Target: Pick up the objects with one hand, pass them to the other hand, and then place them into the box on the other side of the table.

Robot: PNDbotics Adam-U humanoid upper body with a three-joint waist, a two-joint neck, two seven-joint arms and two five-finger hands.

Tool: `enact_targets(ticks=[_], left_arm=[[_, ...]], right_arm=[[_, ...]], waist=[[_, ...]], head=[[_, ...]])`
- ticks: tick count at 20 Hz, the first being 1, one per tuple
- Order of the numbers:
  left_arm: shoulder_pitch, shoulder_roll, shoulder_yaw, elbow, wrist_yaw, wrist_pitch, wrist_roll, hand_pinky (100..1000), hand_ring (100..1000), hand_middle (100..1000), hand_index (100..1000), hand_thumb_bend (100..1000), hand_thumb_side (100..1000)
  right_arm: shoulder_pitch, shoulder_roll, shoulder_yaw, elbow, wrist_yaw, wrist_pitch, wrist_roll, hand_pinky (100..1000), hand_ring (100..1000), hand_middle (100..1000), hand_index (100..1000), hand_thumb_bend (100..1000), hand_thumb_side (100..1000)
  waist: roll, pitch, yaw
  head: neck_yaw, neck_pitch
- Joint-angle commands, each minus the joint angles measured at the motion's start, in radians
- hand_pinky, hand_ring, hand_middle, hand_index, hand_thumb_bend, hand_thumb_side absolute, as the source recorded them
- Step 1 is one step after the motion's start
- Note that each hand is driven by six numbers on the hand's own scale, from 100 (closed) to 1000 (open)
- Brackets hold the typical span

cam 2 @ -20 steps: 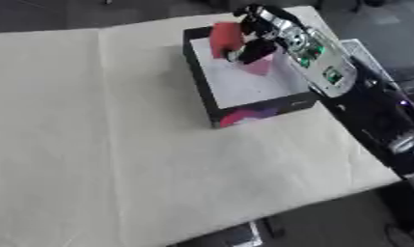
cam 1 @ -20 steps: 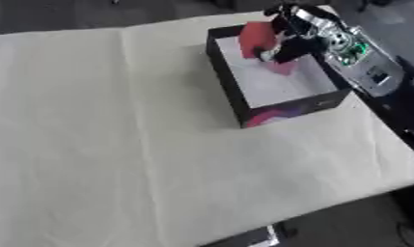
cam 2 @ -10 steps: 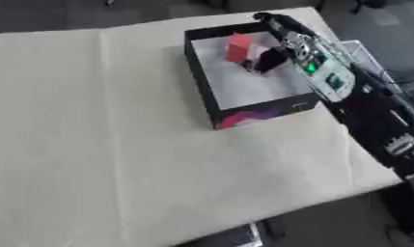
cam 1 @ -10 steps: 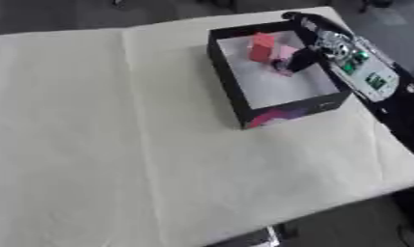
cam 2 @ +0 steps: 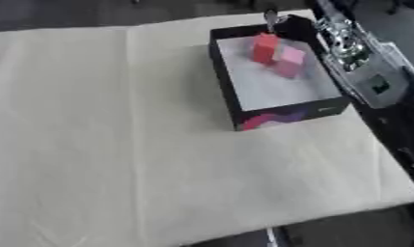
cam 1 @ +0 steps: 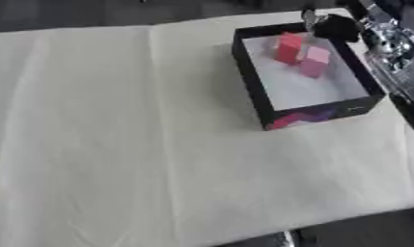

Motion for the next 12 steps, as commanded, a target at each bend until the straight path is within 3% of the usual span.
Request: enact_targets(ticks=[1, 6, 12], left_arm=[[-0.045, 0.114, -0.038, 0.069, 0.156, 0.004, -0.193, 870, 757, 737, 875, 403, 590], [-0.090, 0.205, -0.144, 0.120, 0.268, -0.014, -0.451, 874, 774, 754, 893, 464, 617], [-0.116, 0.237, -0.269, 0.074, 0.252, 0.045, -0.556, 895, 806, 788, 916, 596, 581]], right_arm=[[0.000, -0.017, -0.008, -0.095, -0.053, -0.010, -0.038, 976, 965, 935, 1000, 100, 211], [0.000, -0.015, 0.000, -0.166, -0.056, 0.001, -0.049, 975, 958, 930, 1000, 100, 201], [-0.002, -0.013, 0.004, -0.186, -0.049, 0.010, -0.057, 974, 953, 922, 1000, 100, 203]], waist=[[0.006, -0.023, 0.004], [0.009, -0.027, 0.009], [0.006, -0.026, 0.013]], head=[[0.025, 0.002], [0.097, 0.010], [0.184, 0.021]])
